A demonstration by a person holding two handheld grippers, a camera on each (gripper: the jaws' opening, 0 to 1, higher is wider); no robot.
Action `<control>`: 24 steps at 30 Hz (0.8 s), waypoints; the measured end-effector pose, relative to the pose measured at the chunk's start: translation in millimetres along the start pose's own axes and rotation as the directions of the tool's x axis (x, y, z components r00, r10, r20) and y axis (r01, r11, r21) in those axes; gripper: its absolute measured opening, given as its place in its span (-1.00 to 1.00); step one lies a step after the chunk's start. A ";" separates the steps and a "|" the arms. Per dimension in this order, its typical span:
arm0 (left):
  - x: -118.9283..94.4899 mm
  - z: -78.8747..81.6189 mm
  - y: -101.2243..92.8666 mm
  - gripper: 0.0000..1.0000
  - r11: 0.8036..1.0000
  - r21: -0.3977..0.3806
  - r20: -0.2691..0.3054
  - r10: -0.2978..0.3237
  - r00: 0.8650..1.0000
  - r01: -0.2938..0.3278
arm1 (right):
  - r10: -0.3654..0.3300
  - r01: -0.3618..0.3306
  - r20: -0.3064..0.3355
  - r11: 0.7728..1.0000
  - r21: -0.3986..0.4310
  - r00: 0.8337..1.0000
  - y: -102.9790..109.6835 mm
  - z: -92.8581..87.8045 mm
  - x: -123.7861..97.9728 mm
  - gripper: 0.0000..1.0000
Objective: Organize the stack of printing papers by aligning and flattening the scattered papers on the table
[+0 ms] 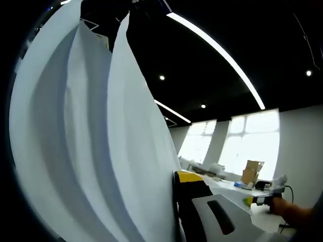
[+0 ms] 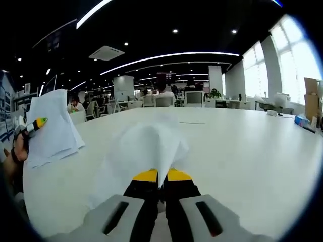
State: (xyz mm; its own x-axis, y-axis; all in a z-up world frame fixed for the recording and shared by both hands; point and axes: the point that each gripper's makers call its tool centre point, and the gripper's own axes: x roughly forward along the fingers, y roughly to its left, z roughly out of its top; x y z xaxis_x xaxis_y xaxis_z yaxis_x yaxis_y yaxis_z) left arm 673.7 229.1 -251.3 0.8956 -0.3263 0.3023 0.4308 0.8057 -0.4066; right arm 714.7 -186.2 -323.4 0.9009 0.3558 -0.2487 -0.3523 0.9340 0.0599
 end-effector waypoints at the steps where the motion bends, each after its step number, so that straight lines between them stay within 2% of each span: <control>1: 0.0 0.0 0.0 -0.85 1.000 0.000 0.000 0.000 1.000 0.000 | 0.000 0.000 0.001 1.000 0.000 1.000 0.0 0.1 -0.1 -1.00; 24: 0.4 -1.2 0.7 -0.85 1.000 0.000 -0.004 0.001 1.000 -0.001 | 0.004 -0.007 0.072 0.999 0.034 0.997 0.9 12.7 -10.2 -1.00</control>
State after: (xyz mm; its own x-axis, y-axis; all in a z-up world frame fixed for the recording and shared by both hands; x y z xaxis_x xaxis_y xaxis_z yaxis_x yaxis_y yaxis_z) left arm 674.4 228.9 -252.5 0.8966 -0.3270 0.2986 0.4295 0.8064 -0.4066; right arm 708.4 -188.6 -308.5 0.9153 0.3613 -0.1783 -0.3495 0.9321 0.0948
